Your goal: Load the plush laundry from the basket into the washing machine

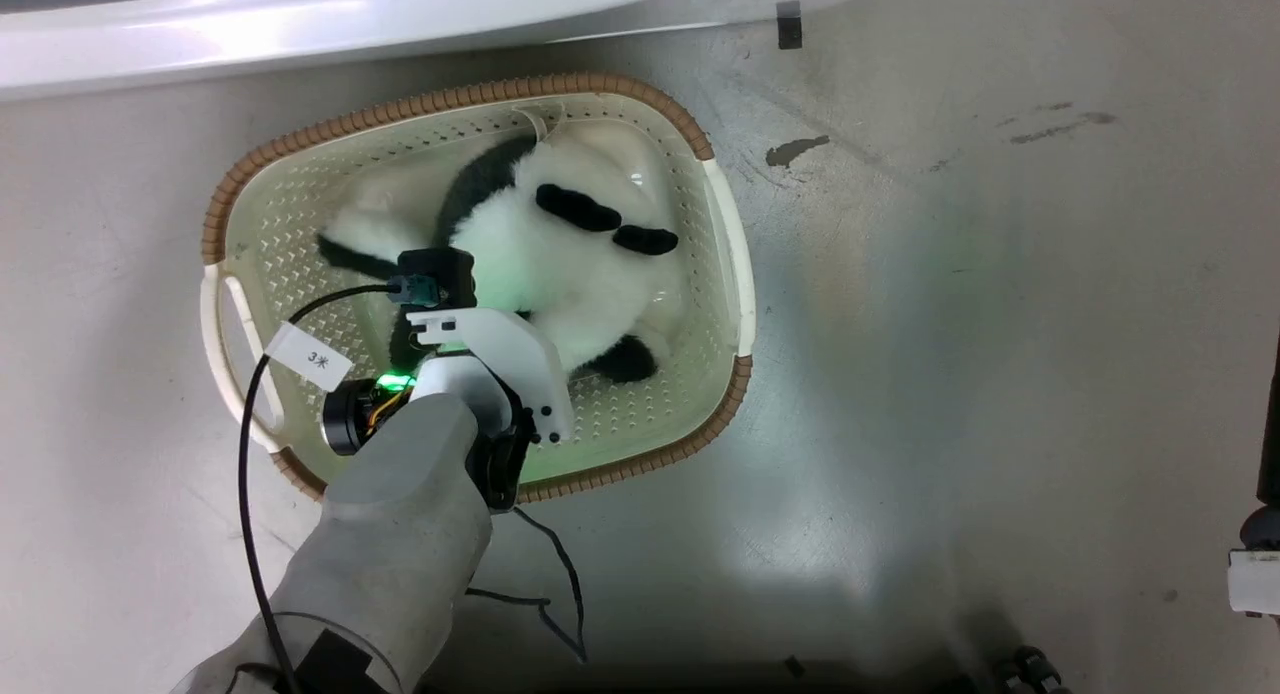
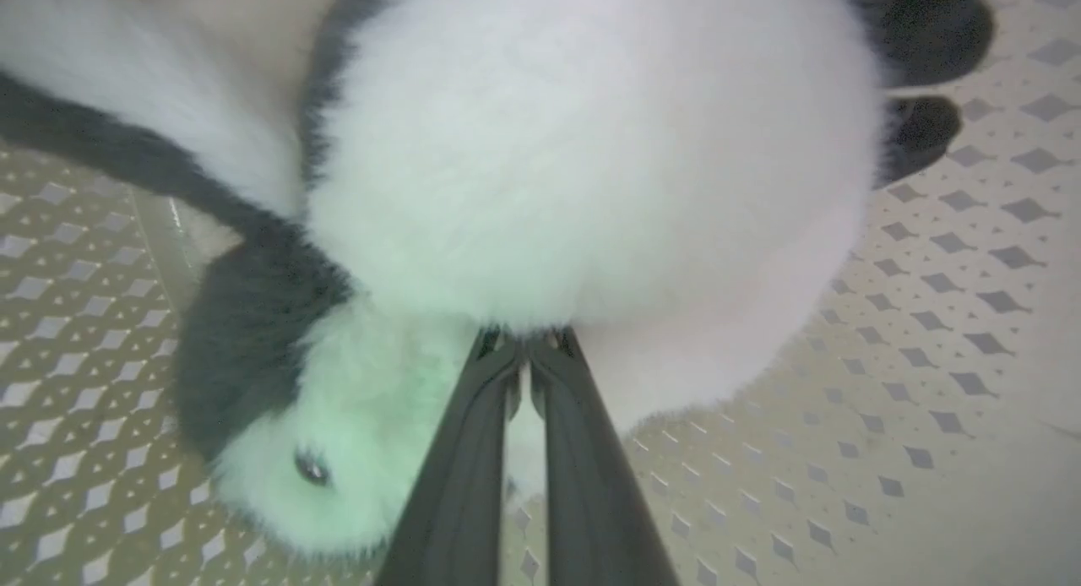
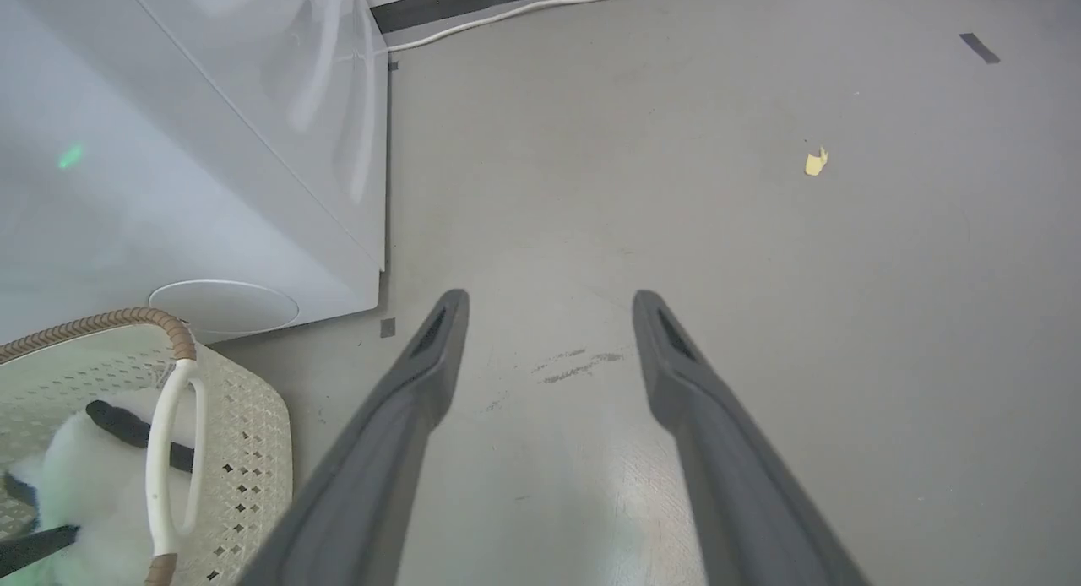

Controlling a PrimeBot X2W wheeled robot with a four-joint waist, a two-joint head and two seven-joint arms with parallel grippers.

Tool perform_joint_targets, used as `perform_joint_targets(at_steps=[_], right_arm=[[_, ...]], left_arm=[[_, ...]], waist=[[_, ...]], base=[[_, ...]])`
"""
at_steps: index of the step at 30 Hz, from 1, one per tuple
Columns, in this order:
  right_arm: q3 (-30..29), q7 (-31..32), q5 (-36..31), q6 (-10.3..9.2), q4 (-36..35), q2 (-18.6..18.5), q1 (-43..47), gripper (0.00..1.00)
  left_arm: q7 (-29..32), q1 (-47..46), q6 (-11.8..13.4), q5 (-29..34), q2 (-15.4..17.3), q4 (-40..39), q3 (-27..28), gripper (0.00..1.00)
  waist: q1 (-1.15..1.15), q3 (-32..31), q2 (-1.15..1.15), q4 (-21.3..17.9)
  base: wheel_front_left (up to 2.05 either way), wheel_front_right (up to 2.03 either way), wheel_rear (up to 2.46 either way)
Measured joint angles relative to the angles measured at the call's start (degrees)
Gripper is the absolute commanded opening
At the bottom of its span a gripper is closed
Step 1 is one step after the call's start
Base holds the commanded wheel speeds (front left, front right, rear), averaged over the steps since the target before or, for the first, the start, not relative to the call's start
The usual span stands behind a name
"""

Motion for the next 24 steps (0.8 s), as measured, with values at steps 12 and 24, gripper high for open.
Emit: perform_joint_targets(at_steps=[12, 24], right_arm=[[3.69, -0.53, 0.08, 0.00, 2.99, -0.11, -1.01, 1.00], [6.31, -0.51, -0.52, -0.01, 6.32, 0.04, -1.82, 1.00]], left_arm=[[-5.82, 2.96, -0.96, -3.12, -0.12, -0.89, -1.63, 0.00], [-9.09, 8.14, -2.41, -4.08, -0.12, -4.03, -1.09, 0.00]], waist=[[0.00, -5.82, 0.00, 1.50], [0.00, -15.63, 0.00, 3.90]], base=[[0.00, 0.00, 0.00], [0.00, 0.00, 0.00]])
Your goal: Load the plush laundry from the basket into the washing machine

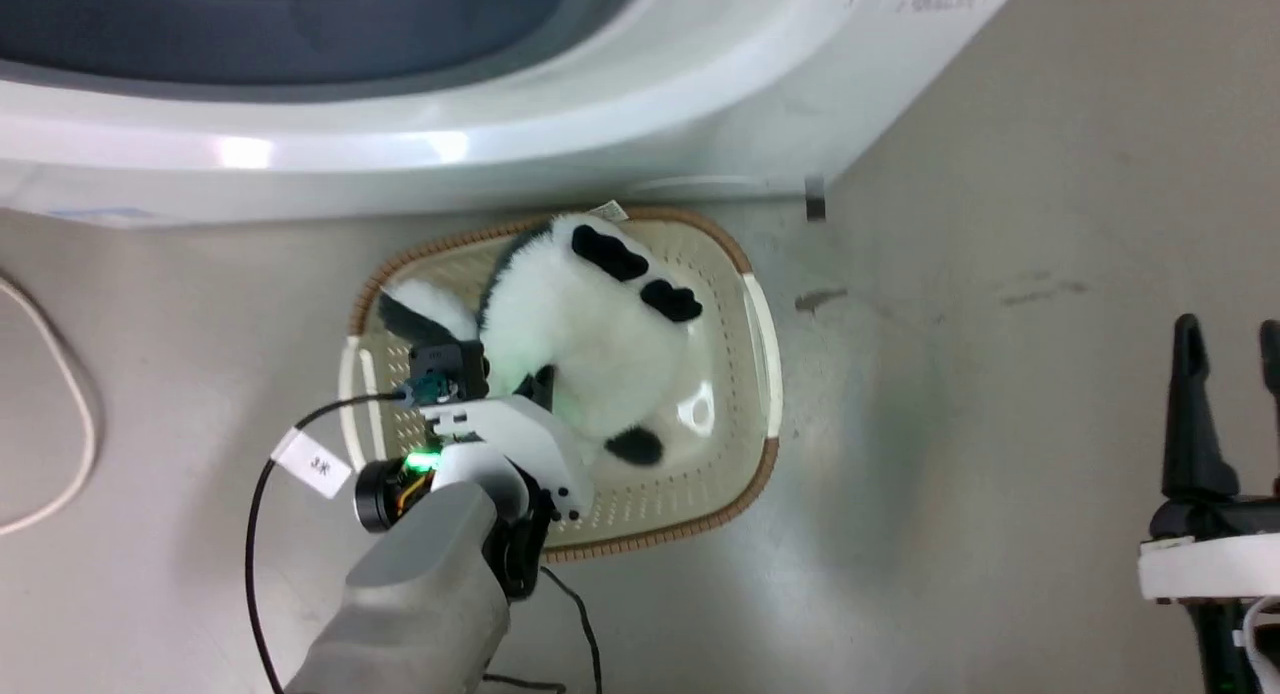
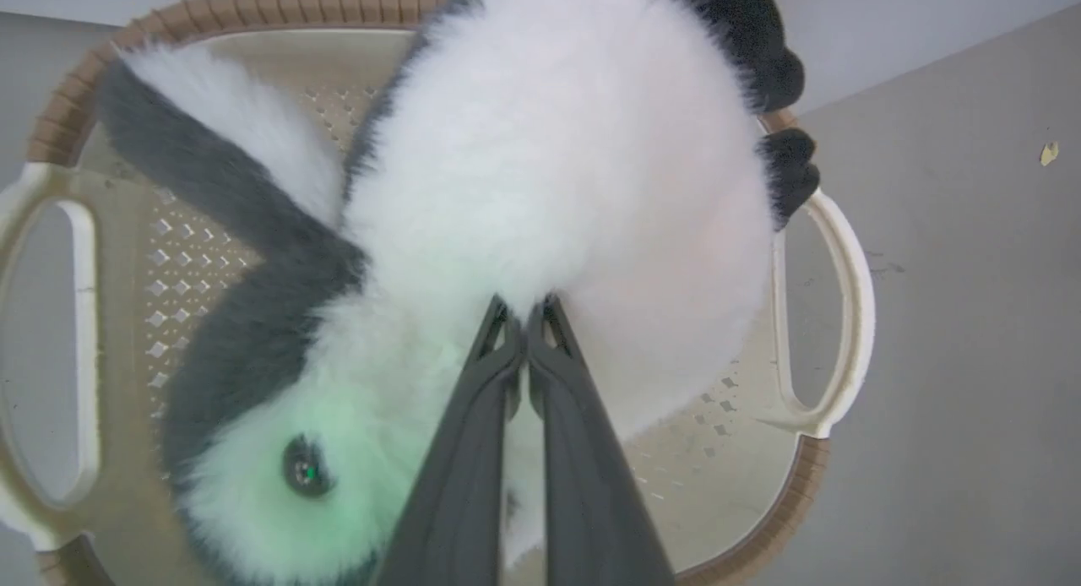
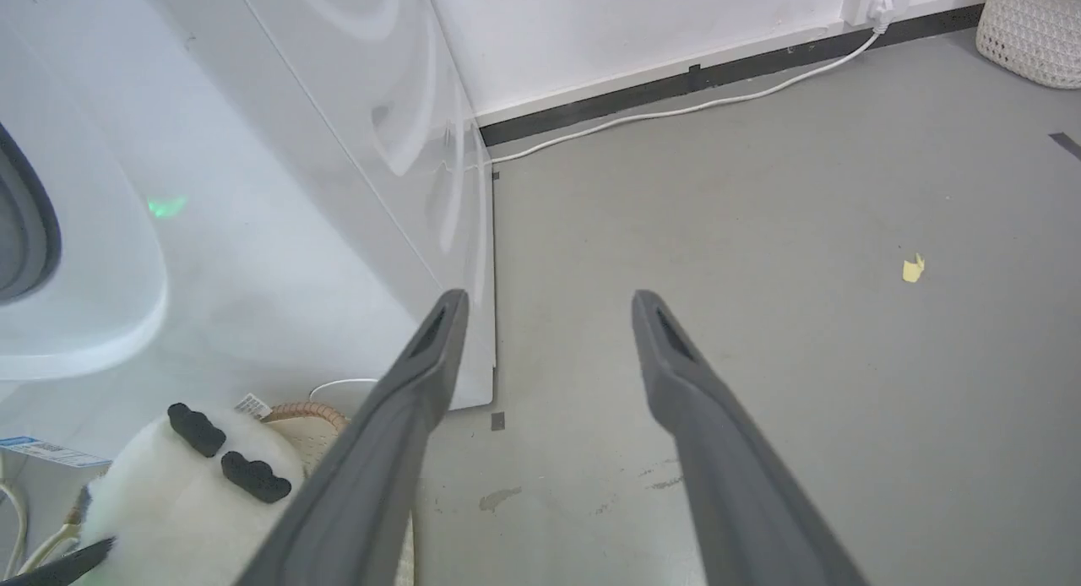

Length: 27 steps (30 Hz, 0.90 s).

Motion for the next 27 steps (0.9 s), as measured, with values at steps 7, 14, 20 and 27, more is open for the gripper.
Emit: perform_joint_targets(at_steps=[7, 14, 20, 27], right_arm=[[1.21, -0.04, -0.25, 0.00, 2.27, 0.80, 0.06, 1.00], [1.86, -0.08, -1.07, 0.00, 4.23, 1.59, 0.41, 1.00], [2.23, -0.08, -1.15, 0.00, 5.49, 1.98, 1.53, 1.00], [2.53, -0.11, -1.15, 0.00, 7.01, 2.24, 2.76, 1.00]], left_arm=[[-0.36, 5.47, 0.79, 2.46, 1.24, -7.13, 4.56, 0.00], [-0.40, 14.52, 2.63, 6.79, 2.68, -17.51, 10.13, 0.00], [-0.40, 22.84, 5.05, 11.17, 4.25, -29.41, 15.10, 0.00], [-0.40, 30.79, 7.80, 15.70, 5.49, -43.58, 18.12, 0.00]], waist=[[0.00, -5.69, 0.00, 1.13], [-0.01, -11.50, 0.00, 2.24], [-0.01, -16.16, 0.00, 3.21], [-0.01, -20.72, 0.00, 4.01]], base=[[0.00, 0.00, 0.00], [0.00, 0.00, 0.00], [0.00, 0.00, 0.00], [0.00, 0.00, 0.00]])
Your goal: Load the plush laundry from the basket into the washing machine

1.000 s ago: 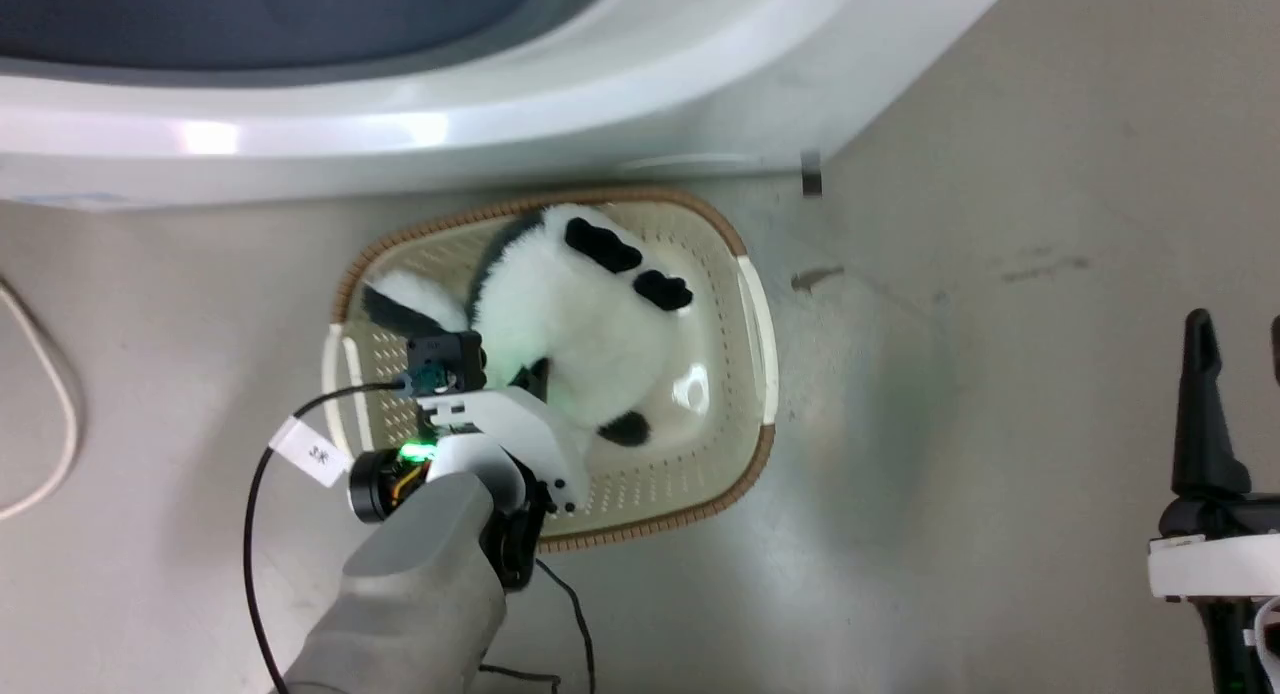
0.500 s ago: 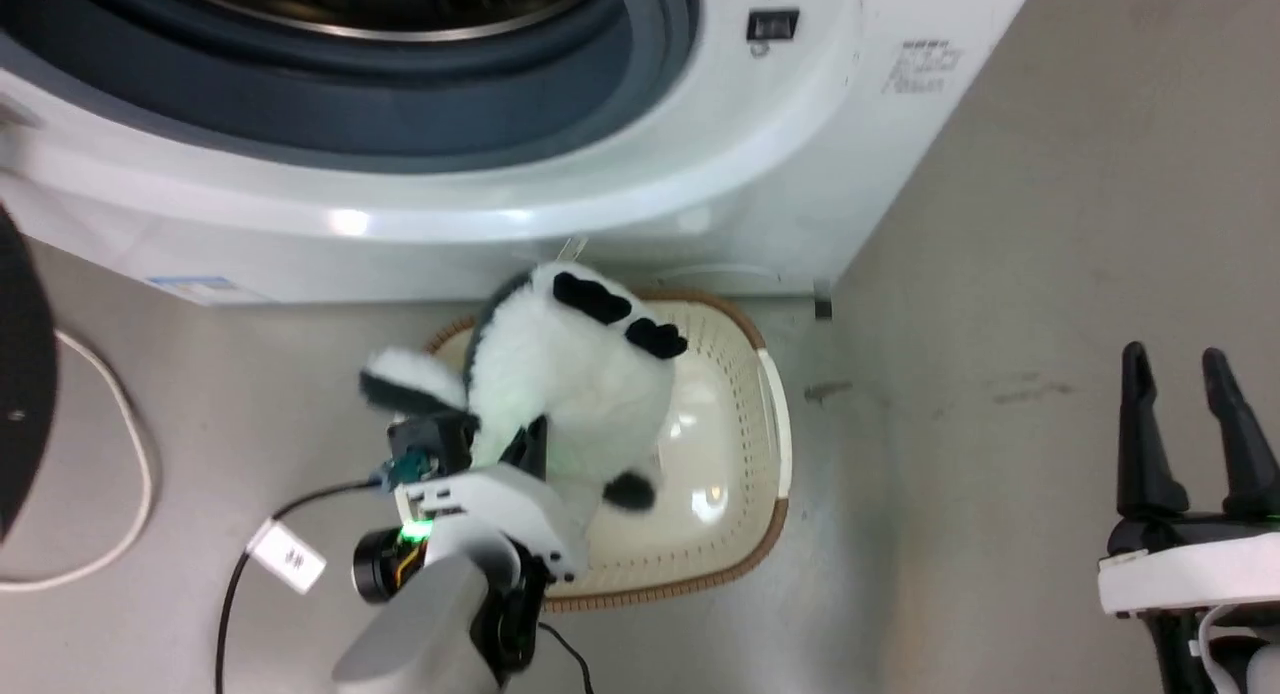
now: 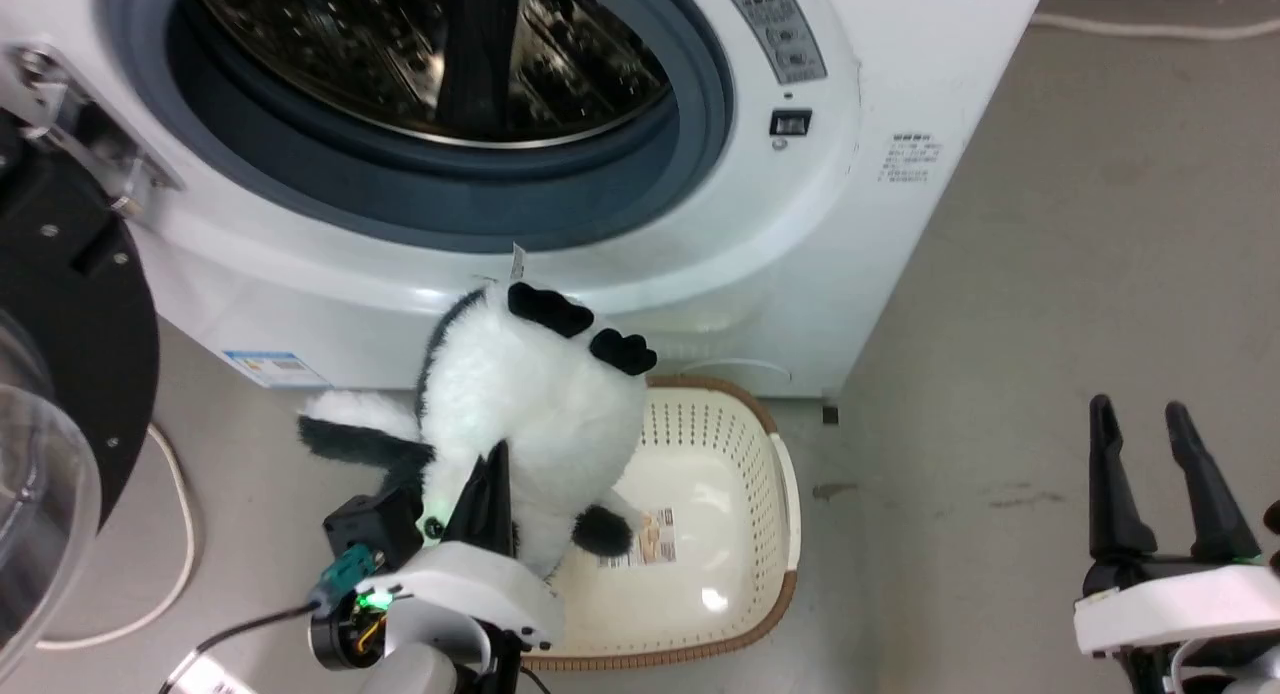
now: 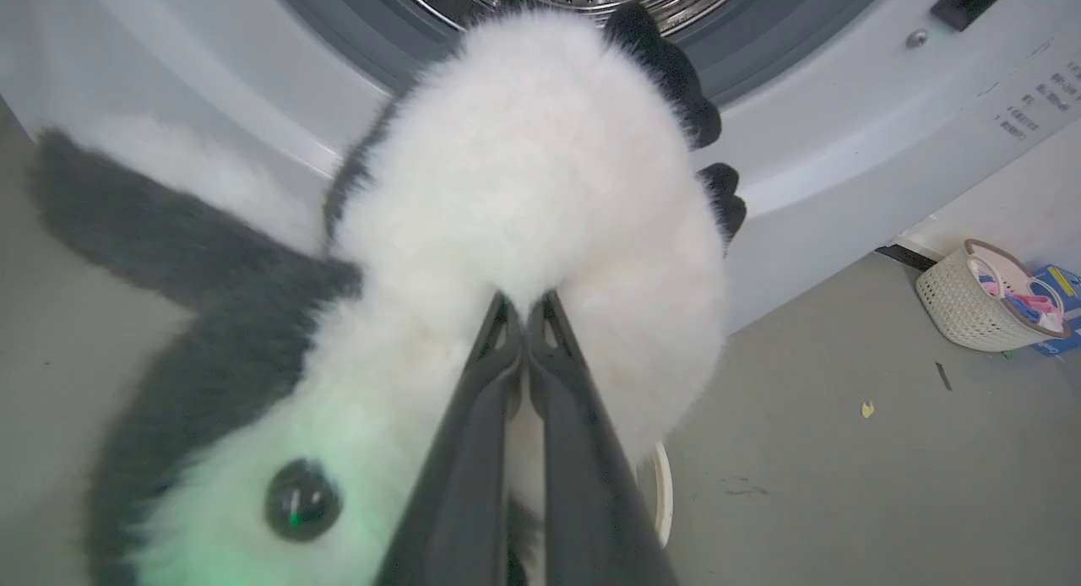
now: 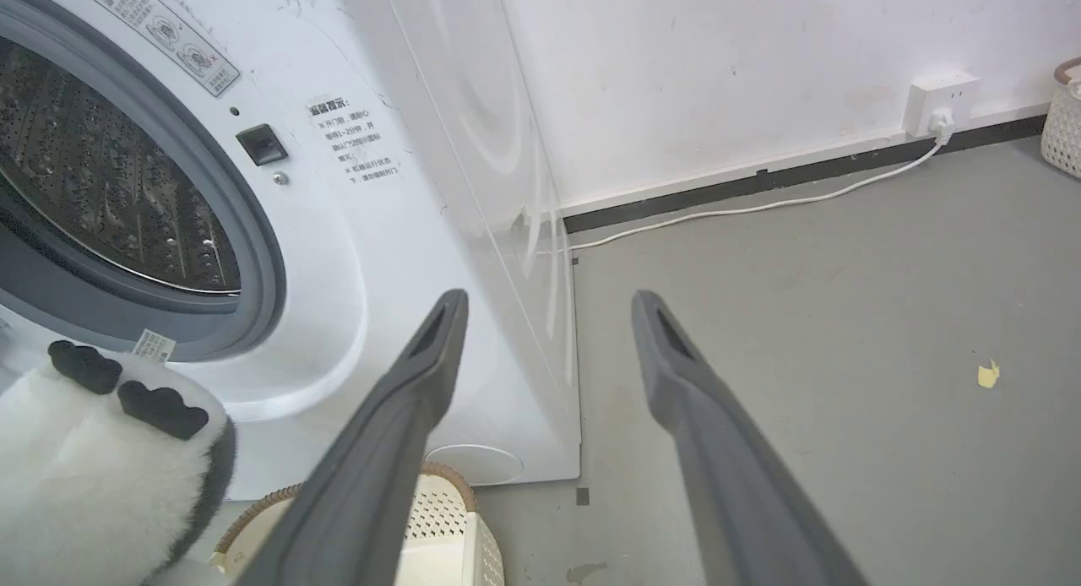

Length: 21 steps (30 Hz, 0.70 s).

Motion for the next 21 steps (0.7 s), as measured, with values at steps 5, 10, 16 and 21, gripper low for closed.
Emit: perform_joint_targets(at_steps=[5, 10, 16, 21], right_arm=[[0.19, -0.49, 0.48, 0.00, 1.09, 0.07, 0.74, 1.00], [0.37, -0.92, 0.82, 0.00, 2.12, 0.10, 1.13, 1.00], [0.51, -1.40, 1.16, 0.00, 2.43, 0.11, 1.16, 1.00], [0.60, -1.41, 1.16, 0.00, 2.45, 0.13, 1.15, 1.00]], left_arm=[[0.01, 3.01, 1.86, 3.21, 0.45, -8.62, 1.09, 0.00], [0.00, 3.41, 2.36, 5.93, 1.18, -14.75, 2.37, 0.00], [0.00, 1.59, 2.85, 6.30, 1.43, -16.38, 3.81, 0.00], [0.00, -3.60, 2.82, 6.03, 2.01, -15.07, 6.14, 0.00]], waist=[[0.00, -2.43, 0.00, 0.43], [0.01, -4.12, 0.00, 0.77], [0.00, -4.79, 0.00, 0.27], [0.01, -4.25, 0.00, -0.68]], base=[[0.00, 0.00, 0.00], [0.00, 0.00, 0.00], [0.00, 0.00, 0.00], [0.00, 0.00, 0.00]])
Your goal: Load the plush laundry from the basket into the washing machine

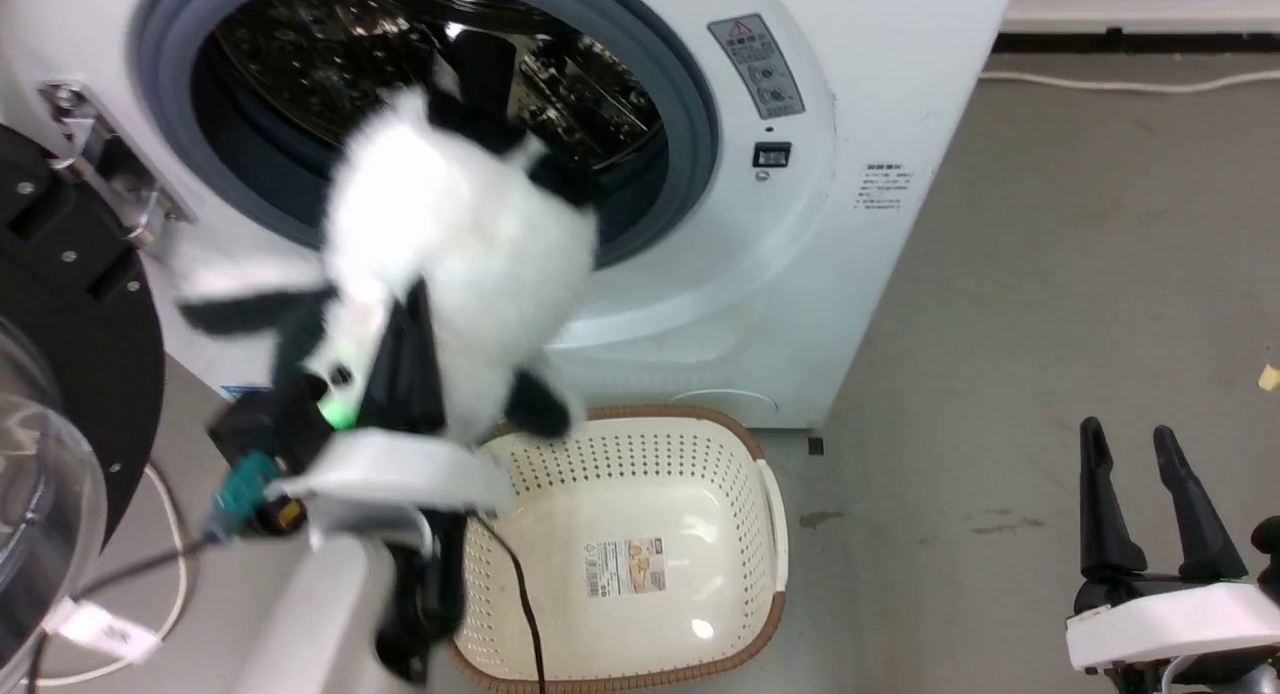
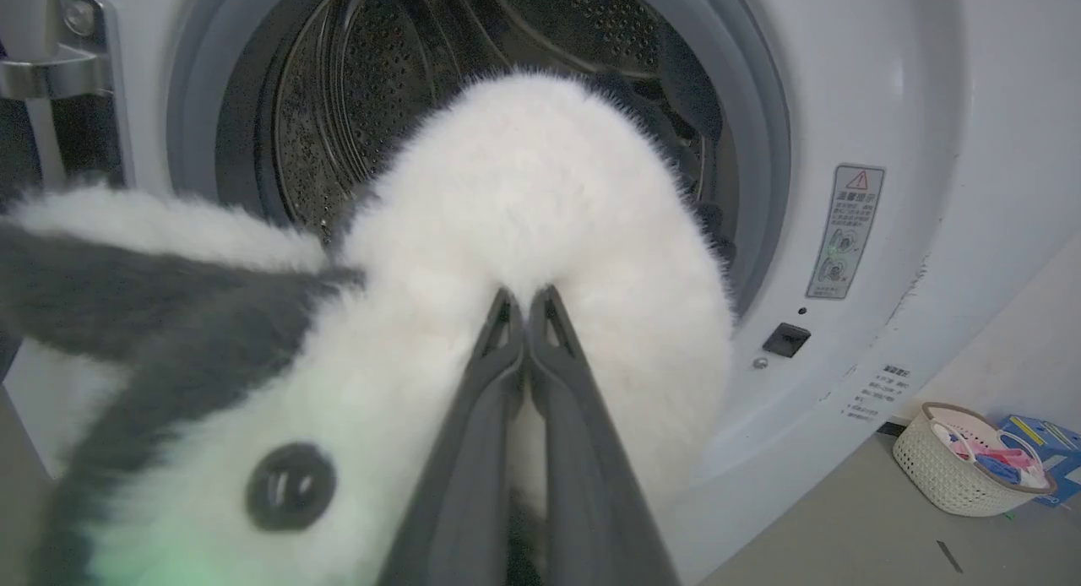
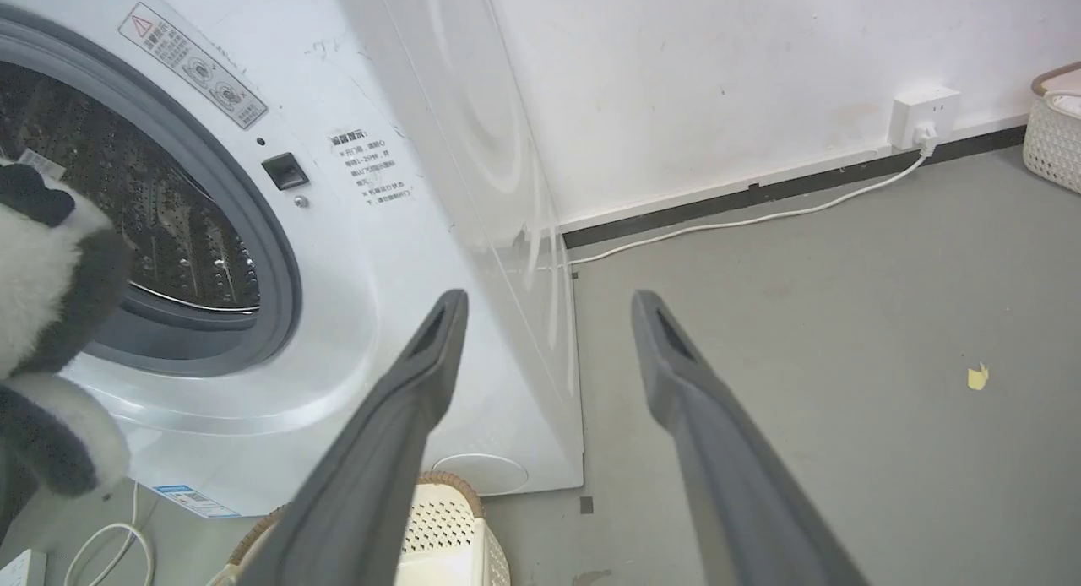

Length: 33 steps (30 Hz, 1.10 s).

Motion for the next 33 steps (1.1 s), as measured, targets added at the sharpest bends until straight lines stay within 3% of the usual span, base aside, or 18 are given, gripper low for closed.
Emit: perform_joint_targets(at_steps=[19, 33], right_arm=[[-1.34, 0.07, -0.13, 0.00, -2.58, 0.03, -3.10, 1.00], [-1.74, 0.05, -0.16, 0.00, -4.33, -0.05, -5.01, 1.00]], left_arm=[[0.01, -24.59, -2.43, 0.23, 1.29, 15.69, 5.95, 0.00], [1.34, -44.13, -2.49, 0.69, 5.37, 23.53, 9.20, 0.00]], waist=[[0.01, 11.22, 0.00, -3.87], [0.01, 21.13, 0.00, -7.09]], base=[[0.00, 0.00, 0.00], [0.00, 0.00, 0.00]])
